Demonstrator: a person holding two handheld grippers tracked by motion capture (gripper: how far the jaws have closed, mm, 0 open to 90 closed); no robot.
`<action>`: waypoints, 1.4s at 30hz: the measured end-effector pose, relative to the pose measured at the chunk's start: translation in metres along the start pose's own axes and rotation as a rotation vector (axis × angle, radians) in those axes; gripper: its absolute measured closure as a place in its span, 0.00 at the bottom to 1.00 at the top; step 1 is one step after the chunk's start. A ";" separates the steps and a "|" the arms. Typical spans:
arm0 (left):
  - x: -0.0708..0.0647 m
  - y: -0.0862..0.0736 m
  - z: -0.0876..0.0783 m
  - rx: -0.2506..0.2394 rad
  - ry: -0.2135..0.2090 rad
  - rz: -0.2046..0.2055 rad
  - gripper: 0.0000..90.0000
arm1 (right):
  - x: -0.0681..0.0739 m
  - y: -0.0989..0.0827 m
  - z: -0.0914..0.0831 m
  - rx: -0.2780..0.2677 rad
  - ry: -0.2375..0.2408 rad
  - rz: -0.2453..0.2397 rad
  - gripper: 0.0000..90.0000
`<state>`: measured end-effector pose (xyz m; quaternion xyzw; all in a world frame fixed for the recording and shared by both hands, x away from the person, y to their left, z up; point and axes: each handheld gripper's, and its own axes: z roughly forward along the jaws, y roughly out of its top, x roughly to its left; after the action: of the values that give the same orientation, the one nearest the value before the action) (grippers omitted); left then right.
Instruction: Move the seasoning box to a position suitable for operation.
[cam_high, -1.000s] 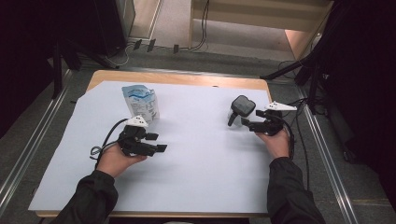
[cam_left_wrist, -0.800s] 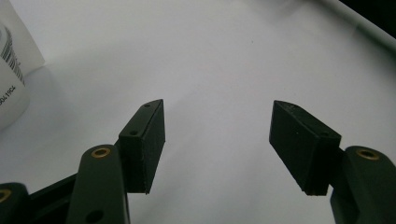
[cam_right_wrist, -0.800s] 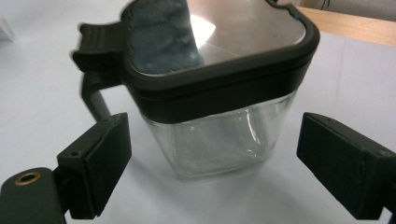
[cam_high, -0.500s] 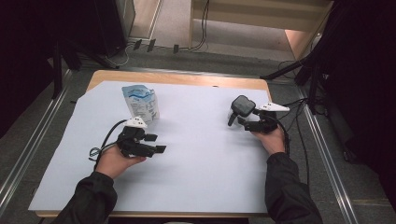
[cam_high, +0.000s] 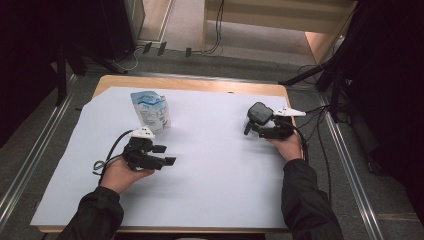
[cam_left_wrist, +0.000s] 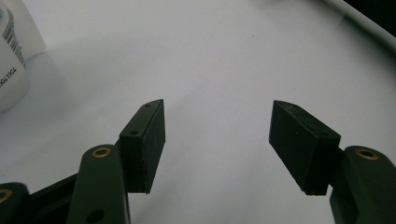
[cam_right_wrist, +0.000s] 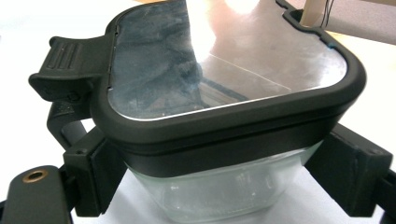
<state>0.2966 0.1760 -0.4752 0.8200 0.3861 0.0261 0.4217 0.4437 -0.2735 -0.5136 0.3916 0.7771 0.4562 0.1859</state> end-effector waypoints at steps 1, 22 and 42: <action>0.000 0.000 0.000 -0.002 -0.002 -0.001 0.42 | 0.000 0.000 0.000 0.004 -0.003 -0.001 0.15; 0.002 0.002 0.000 -0.011 -0.008 -0.006 0.42 | 0.010 0.002 -0.003 0.039 -0.040 -0.015 0.19; 0.001 0.005 0.005 0.000 -0.014 0.006 0.42 | 0.010 -0.004 -0.004 0.024 -0.005 -0.002 0.17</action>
<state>0.3023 0.1717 -0.4752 0.8213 0.3806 0.0217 0.4245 0.4335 -0.2694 -0.5139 0.3942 0.7824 0.4459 0.1835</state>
